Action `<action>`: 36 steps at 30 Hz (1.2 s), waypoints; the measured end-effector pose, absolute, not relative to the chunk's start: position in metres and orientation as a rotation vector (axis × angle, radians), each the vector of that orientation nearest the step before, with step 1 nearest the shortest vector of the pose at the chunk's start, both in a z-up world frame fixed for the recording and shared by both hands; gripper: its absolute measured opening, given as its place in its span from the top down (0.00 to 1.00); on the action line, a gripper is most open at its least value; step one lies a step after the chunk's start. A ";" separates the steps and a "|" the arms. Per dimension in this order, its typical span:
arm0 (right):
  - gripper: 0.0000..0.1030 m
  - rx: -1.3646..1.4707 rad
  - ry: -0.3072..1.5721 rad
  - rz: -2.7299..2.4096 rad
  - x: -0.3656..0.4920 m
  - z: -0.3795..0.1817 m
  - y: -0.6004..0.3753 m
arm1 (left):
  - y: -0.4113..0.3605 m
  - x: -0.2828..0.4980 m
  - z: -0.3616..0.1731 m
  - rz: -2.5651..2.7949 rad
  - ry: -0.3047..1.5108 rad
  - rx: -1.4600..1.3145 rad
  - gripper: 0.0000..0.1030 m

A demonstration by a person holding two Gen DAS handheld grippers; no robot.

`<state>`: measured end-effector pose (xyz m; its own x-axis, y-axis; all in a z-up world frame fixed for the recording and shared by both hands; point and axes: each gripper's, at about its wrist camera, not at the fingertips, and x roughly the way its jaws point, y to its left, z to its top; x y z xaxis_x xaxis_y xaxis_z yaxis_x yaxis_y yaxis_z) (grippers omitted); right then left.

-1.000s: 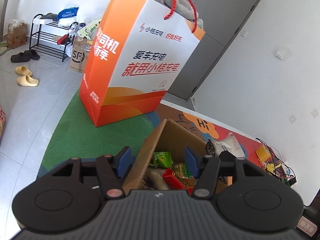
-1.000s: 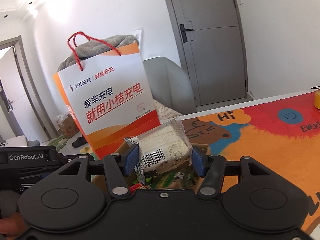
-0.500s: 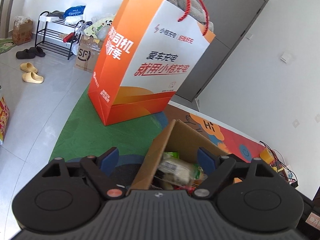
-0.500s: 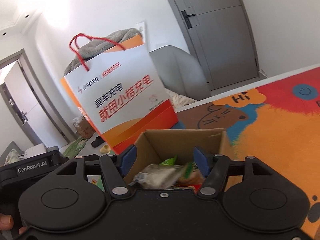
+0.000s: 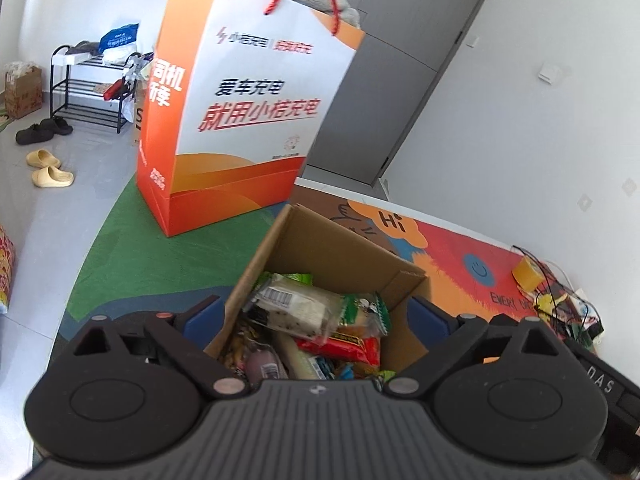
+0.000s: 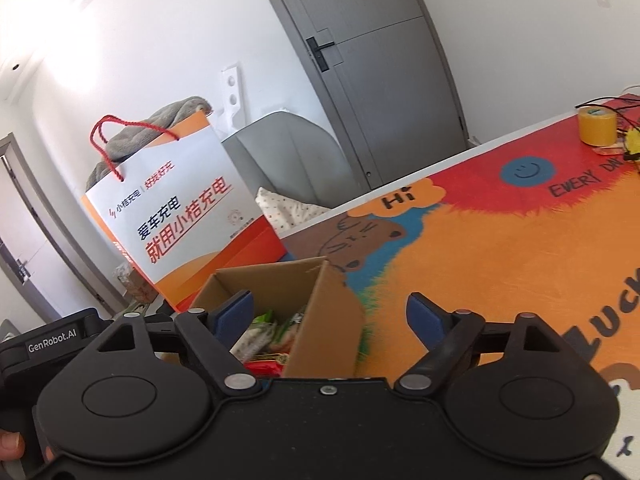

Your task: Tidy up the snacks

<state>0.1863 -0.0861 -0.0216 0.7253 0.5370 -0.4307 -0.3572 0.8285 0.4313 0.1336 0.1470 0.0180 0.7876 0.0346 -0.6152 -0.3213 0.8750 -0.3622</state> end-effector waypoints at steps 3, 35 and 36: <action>0.10 0.331 0.565 0.483 0.180 -0.021 -0.098 | 0.135 0.133 0.018 0.182 0.663 -0.439 0.05; 0.00 0.241 0.522 0.450 0.107 -0.003 -0.172 | 0.065 0.072 0.035 0.082 0.688 -0.194 0.04; 0.00 0.242 0.521 0.448 0.106 -0.003 -0.175 | 0.064 0.069 0.035 0.083 0.688 -0.187 0.04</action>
<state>0.1057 -0.1748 -0.0033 0.7739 0.4701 -0.4243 -0.3493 0.8758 0.3332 0.0695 0.0640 0.0352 0.7697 0.0145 -0.6382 -0.1379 0.9799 -0.1441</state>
